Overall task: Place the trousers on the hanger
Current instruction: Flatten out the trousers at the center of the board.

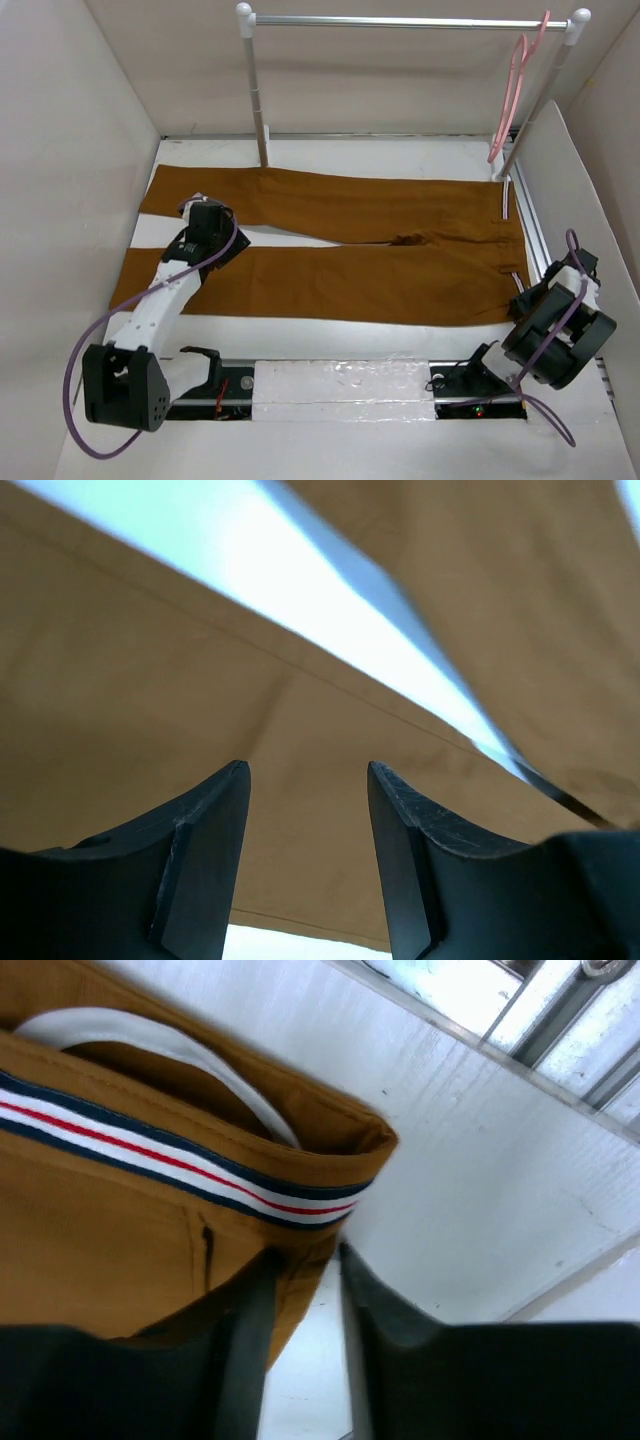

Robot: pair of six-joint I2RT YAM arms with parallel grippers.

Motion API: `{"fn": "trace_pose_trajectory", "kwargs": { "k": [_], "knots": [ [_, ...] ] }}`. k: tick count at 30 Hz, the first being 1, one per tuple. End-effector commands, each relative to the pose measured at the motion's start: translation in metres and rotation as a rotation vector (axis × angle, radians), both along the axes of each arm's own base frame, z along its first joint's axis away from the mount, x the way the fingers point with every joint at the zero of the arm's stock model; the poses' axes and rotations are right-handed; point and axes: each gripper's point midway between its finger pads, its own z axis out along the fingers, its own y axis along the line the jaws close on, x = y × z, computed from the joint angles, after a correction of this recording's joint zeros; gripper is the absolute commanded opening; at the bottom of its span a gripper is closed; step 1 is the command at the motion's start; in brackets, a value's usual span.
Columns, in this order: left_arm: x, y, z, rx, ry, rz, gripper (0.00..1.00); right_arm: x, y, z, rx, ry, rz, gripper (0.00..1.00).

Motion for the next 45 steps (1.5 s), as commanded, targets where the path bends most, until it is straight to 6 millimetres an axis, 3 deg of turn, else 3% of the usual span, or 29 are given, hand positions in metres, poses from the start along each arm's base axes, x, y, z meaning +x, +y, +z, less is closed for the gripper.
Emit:
{"fn": "trace_pose_trajectory", "kwargs": {
  "k": [1, 3, 6, 8, 10, 12, 16, 17, 20, 23, 26, 28, 31, 36, 39, 42, 43, 45],
  "knots": [
    [0.0, 0.016, -0.004, 0.025, 0.081, 0.116, 0.46, 0.025, -0.014, -0.004, -0.017, -0.073, 0.021, 0.33],
    [-0.009, 0.024, -0.019, 0.027, 0.171, 0.16, 0.45, 0.036, -0.025, 0.009, -0.042, -0.095, 0.033, 0.07],
    [-0.023, 0.032, -0.03, 0.047, 0.242, 0.221, 0.44, 0.051, -0.038, 0.034, -0.094, -0.173, 0.052, 0.01],
    [-0.033, 0.044, -0.038, 0.051, 0.267, 0.288, 0.42, 0.062, -0.033, 0.042, -0.082, -0.248, 0.051, 0.0],
    [-0.05, 0.073, -0.05, 0.019, 0.324, 0.398, 0.41, 0.07, -0.024, 0.044, -0.06, -0.332, 0.023, 0.0],
    [-0.058, 0.078, -0.055, 0.018, 0.35, 0.433, 0.41, 0.081, -0.016, 0.046, -0.043, -0.373, 0.03, 0.0],
    [-0.065, 0.12, -0.045, 0.011, 0.401, 0.603, 0.43, 0.087, -0.003, 0.036, -0.039, -0.352, 0.048, 0.0],
    [-0.073, 0.141, -0.052, 0.005, 0.45, 0.679, 0.43, 0.088, -0.001, 0.034, -0.044, -0.349, 0.054, 0.0],
    [-0.104, 0.173, -0.074, -0.025, 0.613, 0.816, 0.45, 0.093, 0.011, 0.028, -0.038, -0.333, 0.068, 0.0],
    [-0.125, 0.181, -0.091, -0.123, 0.736, 0.859, 0.47, 0.099, 0.019, 0.024, -0.015, -0.331, 0.087, 0.0],
    [-0.146, 0.206, -0.096, -0.097, 0.789, 0.978, 0.49, 0.108, 0.022, 0.028, -0.009, -0.334, 0.117, 0.0],
    [-0.136, 0.207, -0.094, -0.128, 0.747, 0.991, 0.51, 0.113, 0.02, 0.031, -0.018, -0.353, 0.13, 0.0],
    [-0.136, 0.21, -0.094, -0.12, 0.741, 1.018, 0.52, 0.113, 0.02, 0.03, -0.021, -0.349, 0.134, 0.0],
    [-0.138, 0.211, -0.111, -0.11, 0.771, 1.009, 0.51, 0.107, 0.019, 0.024, -0.021, -0.342, 0.129, 0.0],
    [-0.14, 0.208, -0.122, -0.106, 0.804, 0.998, 0.45, 0.1, 0.013, 0.024, -0.042, -0.332, 0.126, 0.0],
    [-0.145, 0.21, -0.128, -0.088, 0.834, 1.008, 0.24, 0.094, 0.01, 0.027, -0.053, -0.338, 0.127, 0.0],
    [-0.145, 0.212, -0.128, -0.078, 0.835, 1.009, 0.0, 0.09, 0.007, 0.028, -0.051, -0.338, 0.111, 0.0],
    [-0.143, 0.215, -0.128, -0.065, 0.831, 0.994, 0.0, 0.088, 0.003, 0.035, -0.068, -0.352, 0.11, 0.0]
  ]
}}
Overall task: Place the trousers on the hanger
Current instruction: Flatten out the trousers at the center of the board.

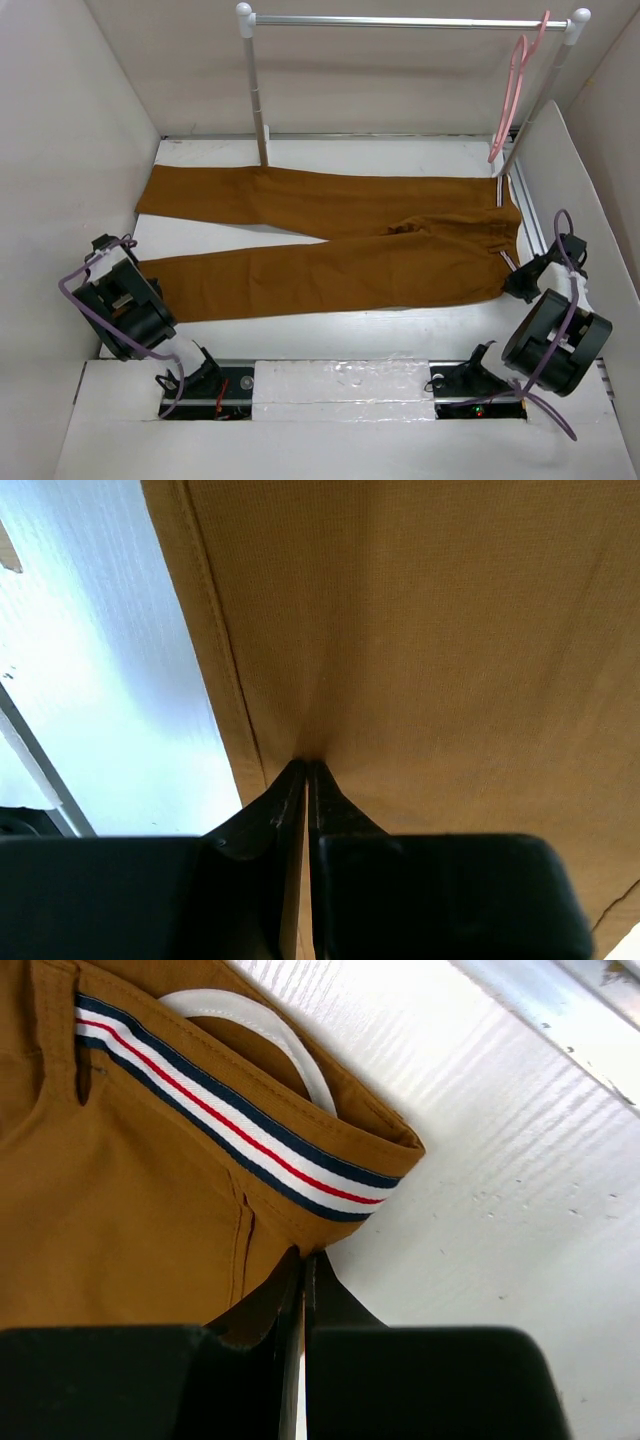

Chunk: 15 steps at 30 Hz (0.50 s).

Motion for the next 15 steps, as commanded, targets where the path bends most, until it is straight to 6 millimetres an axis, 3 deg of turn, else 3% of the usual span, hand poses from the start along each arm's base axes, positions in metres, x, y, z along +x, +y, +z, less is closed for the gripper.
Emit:
{"fn": "trace_pose_trajectory", "kwargs": {
  "k": [1, 4, 8, 10, 13, 15],
  "knots": [
    [-0.019, 0.008, -0.011, 0.032, 0.102, -0.004, 0.0, 0.008, -0.013, 0.02, -0.059, -0.087, 0.027, 0.0],
    [-0.004, 0.016, 0.005, 0.083, 0.025, -0.048, 0.0, -0.006, -0.022, 0.031, -0.096, -0.088, 0.037, 0.0],
    [0.038, 0.022, 0.062, 0.224, -0.21, -0.138, 0.0, -0.01, -0.017, 0.05, -0.15, -0.127, 0.089, 0.0],
    [0.05, 0.016, 0.078, 0.266, -0.193, -0.189, 0.0, -0.01, -0.01, 0.057, -0.171, -0.15, 0.12, 0.0],
    [0.051, 0.02, 0.083, 0.29, -0.194, -0.19, 0.0, -0.011, -0.015, 0.061, -0.184, -0.13, 0.12, 0.0],
    [0.046, 0.019, 0.075, 0.277, -0.165, -0.195, 0.0, -0.011, -0.018, 0.061, -0.193, -0.114, 0.119, 0.0]
  ]
}}
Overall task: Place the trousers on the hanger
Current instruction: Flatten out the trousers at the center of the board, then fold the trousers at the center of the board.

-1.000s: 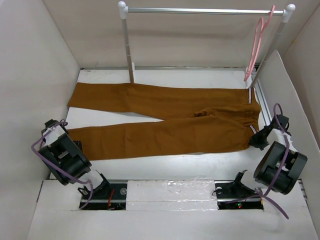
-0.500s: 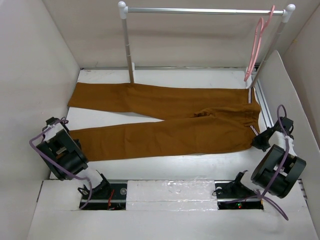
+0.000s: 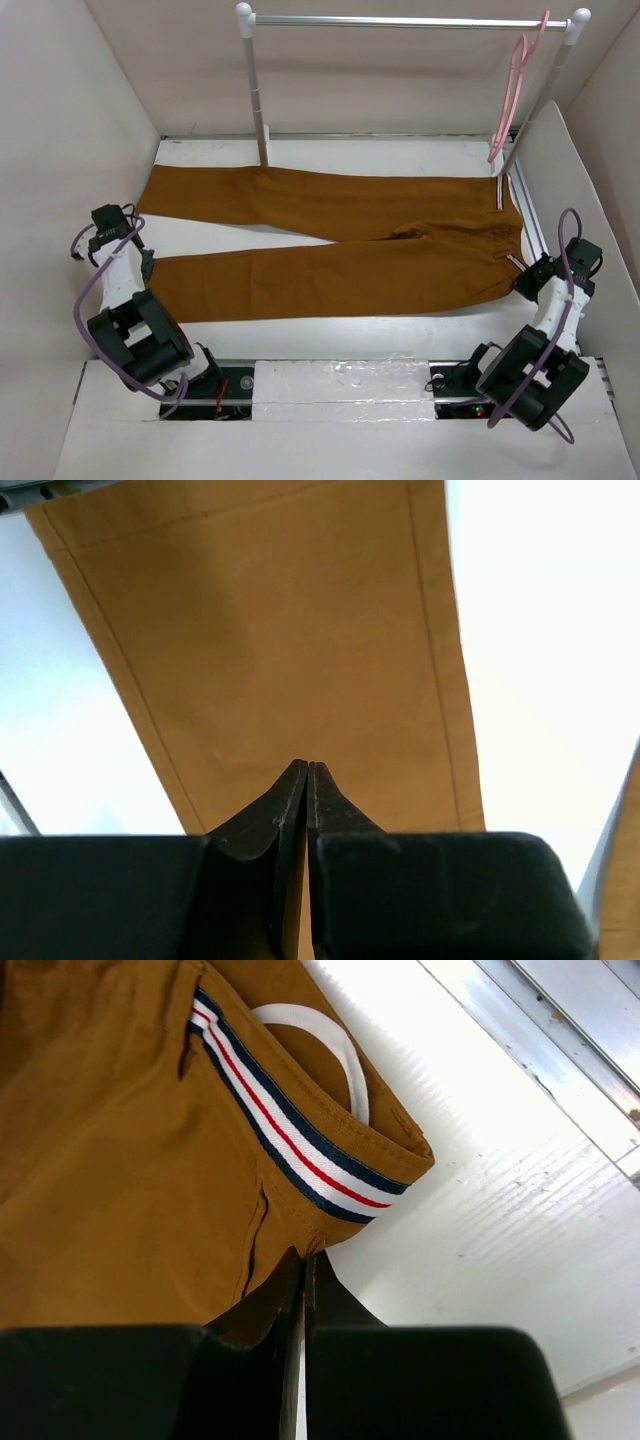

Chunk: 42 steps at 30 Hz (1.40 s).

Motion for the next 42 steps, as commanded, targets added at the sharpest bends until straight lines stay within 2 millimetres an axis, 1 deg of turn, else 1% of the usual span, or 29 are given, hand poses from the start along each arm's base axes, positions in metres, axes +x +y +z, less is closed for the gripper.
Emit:
{"fn": "trace_pose_trajectory", "kwargs": {
  "k": [1, 2, 3, 4, 6, 7, 8, 9, 10, 11, 12, 13, 14, 16, 23, 24, 26, 27, 29, 30, 32, 33, 34, 35, 36, 37, 40, 41, 42],
  "knots": [
    [-0.014, 0.003, -0.009, 0.018, 0.068, -0.006, 0.0, 0.007, -0.016, 0.012, -0.075, -0.003, 0.013, 0.0],
    [-0.019, -0.001, -0.015, 0.001, 0.094, -0.011, 0.0, 0.007, -0.016, 0.01, -0.07, 0.002, 0.007, 0.0],
    [-0.028, -0.001, -0.02, -0.022, 0.114, 0.023, 0.0, 0.008, -0.017, 0.008, -0.066, 0.002, 0.005, 0.0],
    [-0.036, -0.008, -0.03, -0.064, 0.138, 0.03, 0.0, 0.012, -0.017, 0.005, -0.049, -0.009, -0.003, 0.0],
    [-0.05, -0.013, -0.038, -0.106, 0.173, 0.056, 0.0, 0.016, -0.01, -0.002, -0.005, -0.029, -0.001, 0.0],
    [-0.055, -0.016, -0.042, -0.113, 0.192, 0.062, 0.05, 0.024, -0.007, 0.0, 0.008, -0.061, 0.006, 0.0],
    [-0.062, -0.018, -0.043, -0.124, 0.228, 0.072, 0.09, 0.024, -0.006, -0.001, 0.015, -0.066, 0.001, 0.0],
    [-0.065, -0.015, -0.042, -0.119, 0.241, 0.099, 0.23, 0.026, -0.006, -0.001, 0.02, -0.074, -0.001, 0.0],
    [-0.065, -0.016, -0.042, -0.13, 0.241, 0.112, 0.31, 0.03, -0.004, 0.0, 0.02, -0.087, 0.01, 0.0],
    [-0.063, -0.019, -0.045, -0.147, 0.232, 0.106, 0.34, 0.031, -0.004, 0.001, 0.018, -0.091, 0.011, 0.0],
    [-0.065, -0.024, -0.049, -0.171, 0.239, 0.115, 0.35, 0.032, -0.005, 0.0, 0.02, -0.089, 0.011, 0.0],
    [-0.07, -0.032, -0.061, -0.228, 0.249, 0.152, 0.35, 0.035, -0.005, 0.0, 0.027, -0.093, 0.021, 0.0],
    [-0.07, -0.032, -0.061, -0.229, 0.249, 0.153, 0.35, 0.035, -0.005, -0.002, 0.032, -0.087, 0.02, 0.0],
    [-0.077, -0.033, -0.062, -0.228, 0.287, 0.182, 0.35, 0.037, -0.006, -0.003, 0.031, -0.09, 0.027, 0.0],
    [-0.072, -0.037, -0.062, -0.258, 0.263, 0.169, 0.36, 0.048, -0.009, -0.007, 0.047, -0.112, 0.03, 0.0],
    [-0.068, -0.043, -0.063, -0.294, 0.246, 0.155, 0.37, 0.049, -0.011, -0.007, 0.042, -0.112, 0.035, 0.0],
    [-0.065, -0.046, -0.066, -0.313, 0.242, 0.127, 0.37, 0.051, -0.014, -0.007, 0.036, -0.109, 0.037, 0.0],
    [-0.068, -0.04, -0.065, -0.283, 0.258, 0.126, 0.37, 0.052, -0.016, -0.006, 0.03, -0.108, 0.041, 0.0],
    [-0.065, -0.038, -0.062, -0.222, 0.26, 0.102, 0.39, 0.054, -0.021, -0.005, 0.02, -0.112, 0.029, 0.0],
    [-0.066, -0.041, -0.065, -0.23, 0.253, 0.103, 0.43, 0.055, -0.022, -0.004, 0.019, -0.115, 0.03, 0.0],
    [-0.062, -0.039, -0.073, -0.244, 0.237, 0.125, 0.44, 0.055, -0.029, -0.001, 0.022, -0.128, 0.013, 0.0],
    [-0.064, -0.036, -0.079, -0.252, 0.244, 0.145, 0.43, 0.054, -0.029, -0.002, 0.022, -0.117, 0.02, 0.0],
    [-0.064, -0.034, -0.088, -0.26, 0.269, 0.143, 0.42, 0.053, -0.031, -0.001, 0.014, -0.108, 0.018, 0.0],
    [-0.065, -0.03, -0.093, -0.255, 0.279, 0.155, 0.42, 0.051, -0.035, -0.003, 0.013, -0.098, 0.009, 0.0],
    [-0.062, -0.029, -0.097, -0.259, 0.277, 0.147, 0.42, 0.05, -0.036, -0.005, 0.009, -0.093, 0.01, 0.0],
    [-0.061, -0.03, -0.106, -0.281, 0.299, 0.139, 0.41, 0.049, -0.036, -0.007, 0.007, -0.087, 0.01, 0.0],
    [-0.045, -0.034, -0.117, -0.294, 0.295, 0.102, 0.41, 0.043, -0.04, -0.013, 0.009, -0.077, -0.01, 0.0],
    [-0.032, -0.038, -0.118, -0.303, 0.273, 0.102, 0.4, 0.041, -0.042, -0.013, 0.007, -0.076, -0.019, 0.0],
    [-0.029, -0.036, -0.117, -0.299, 0.265, 0.102, 0.4, 0.041, -0.043, -0.012, 0.004, -0.078, -0.019, 0.0]
  ]
}}
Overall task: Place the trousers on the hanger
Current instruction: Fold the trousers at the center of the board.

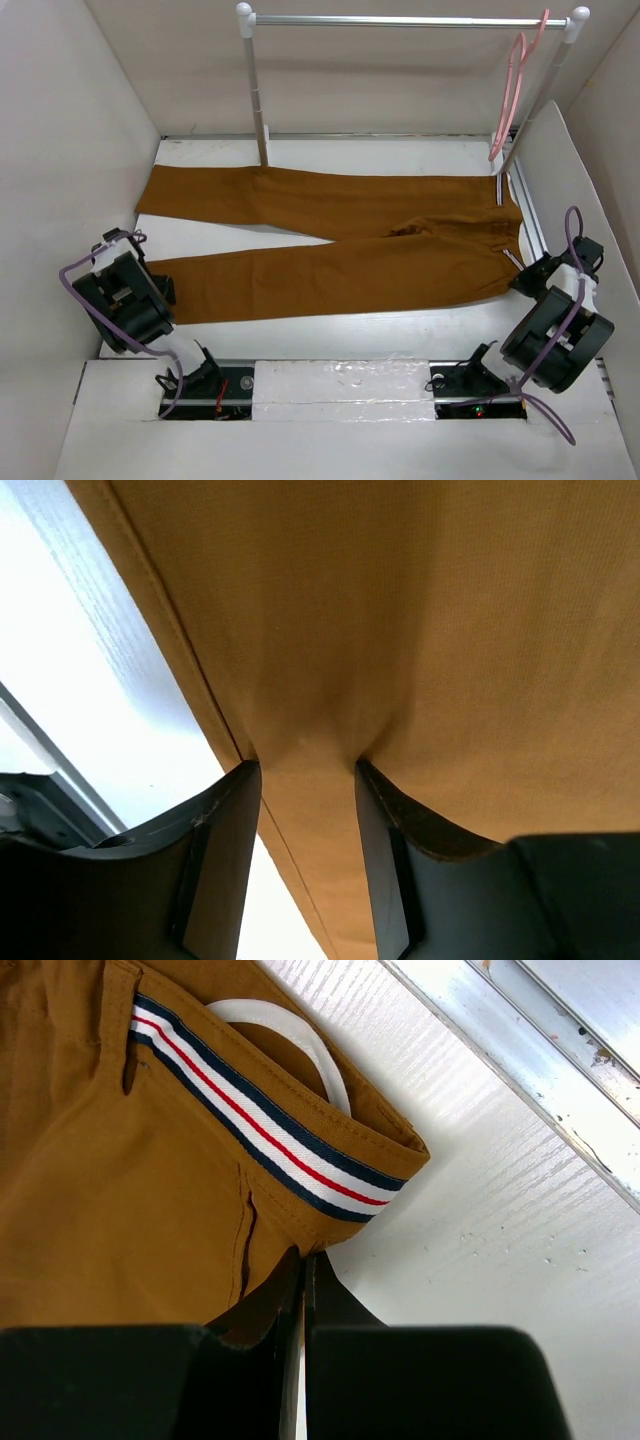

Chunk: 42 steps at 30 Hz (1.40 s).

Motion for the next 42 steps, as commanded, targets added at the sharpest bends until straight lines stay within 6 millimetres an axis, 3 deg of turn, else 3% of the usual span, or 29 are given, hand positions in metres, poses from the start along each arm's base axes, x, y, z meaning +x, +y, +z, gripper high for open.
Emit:
{"fn": "trace_pose_trajectory", "kwargs": {
  "k": [1, 5, 6, 8, 9, 12, 14, 21, 24, 26, 28, 31, 39, 42],
  "knots": [
    [0.033, 0.002, -0.04, 0.03, -0.045, -0.001, 0.4, 0.021, -0.031, 0.025, -0.12, -0.1, -0.01, 0.0],
    [0.074, -0.005, -0.039, 0.008, -0.077, -0.029, 0.4, 0.026, -0.032, 0.03, -0.119, -0.129, -0.014, 0.0],
    [0.096, 0.001, -0.03, 0.029, -0.109, -0.033, 0.4, 0.027, -0.031, 0.03, -0.114, -0.133, -0.021, 0.0],
    [0.108, -0.005, -0.034, 0.024, -0.074, -0.067, 0.4, 0.024, -0.034, 0.031, -0.124, -0.134, -0.033, 0.0],
    [0.127, 0.0, -0.027, 0.042, -0.106, -0.081, 0.4, 0.024, -0.035, 0.031, -0.13, -0.137, -0.03, 0.0],
    [0.136, 0.008, -0.023, 0.078, -0.081, -0.095, 0.39, 0.025, -0.034, 0.031, -0.127, -0.16, -0.028, 0.0],
    [0.133, 0.015, -0.014, 0.119, -0.072, -0.099, 0.39, 0.026, -0.03, 0.031, -0.106, -0.167, -0.014, 0.0],
    [0.116, 0.042, 0.043, 0.286, -0.143, -0.101, 0.41, 0.027, -0.024, 0.023, -0.083, -0.176, 0.01, 0.0],
    [0.107, 0.048, 0.055, 0.314, -0.174, -0.102, 0.43, 0.029, -0.021, 0.02, -0.068, -0.18, 0.022, 0.0],
    [0.101, 0.051, 0.053, 0.326, -0.17, -0.102, 0.43, 0.029, -0.022, 0.021, -0.076, -0.179, 0.029, 0.0],
    [0.091, 0.047, 0.039, 0.297, -0.147, -0.101, 0.44, 0.028, -0.023, 0.023, -0.085, -0.176, 0.039, 0.0],
    [0.077, 0.039, 0.015, 0.223, -0.106, -0.081, 0.54, 0.028, -0.023, 0.026, -0.089, -0.174, 0.052, 0.0],
    [0.064, 0.023, -0.009, 0.151, -0.078, -0.077, 0.54, 0.027, -0.017, 0.025, -0.082, -0.188, 0.065, 0.0],
    [0.057, 0.02, -0.019, 0.137, -0.045, -0.072, 0.48, 0.024, -0.017, 0.023, -0.085, -0.173, 0.065, 0.0]
  ]
}}
